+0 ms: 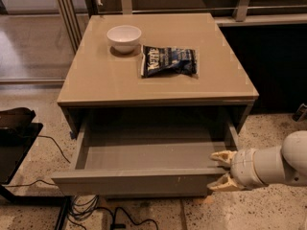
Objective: Open top drawer
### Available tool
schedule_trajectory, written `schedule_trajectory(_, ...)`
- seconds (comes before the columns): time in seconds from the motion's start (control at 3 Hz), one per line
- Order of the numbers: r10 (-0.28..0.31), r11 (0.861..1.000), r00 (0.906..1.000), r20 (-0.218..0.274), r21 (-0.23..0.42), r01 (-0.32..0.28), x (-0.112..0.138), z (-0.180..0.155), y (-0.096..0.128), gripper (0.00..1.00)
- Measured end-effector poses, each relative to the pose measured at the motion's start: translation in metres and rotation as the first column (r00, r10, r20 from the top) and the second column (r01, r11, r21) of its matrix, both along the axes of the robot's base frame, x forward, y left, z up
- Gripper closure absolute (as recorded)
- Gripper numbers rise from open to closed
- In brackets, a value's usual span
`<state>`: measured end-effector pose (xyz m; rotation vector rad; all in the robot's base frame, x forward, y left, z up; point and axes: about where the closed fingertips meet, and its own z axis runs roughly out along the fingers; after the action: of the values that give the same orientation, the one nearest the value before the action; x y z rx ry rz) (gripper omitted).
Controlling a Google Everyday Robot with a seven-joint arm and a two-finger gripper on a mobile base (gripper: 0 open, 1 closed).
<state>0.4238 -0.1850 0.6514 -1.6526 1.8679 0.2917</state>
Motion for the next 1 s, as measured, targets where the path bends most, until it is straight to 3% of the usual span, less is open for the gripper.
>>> schedule_trajectory(0.33,0.0,1.0,1.0,0.0,0.0,0.0,0.0,0.0,0.0,0.14)
schedule_trajectory(1.0,-0.006,0.999,0.9997,-0.022,0.031,0.006,-0.042,-0.006,-0.013,0.61)
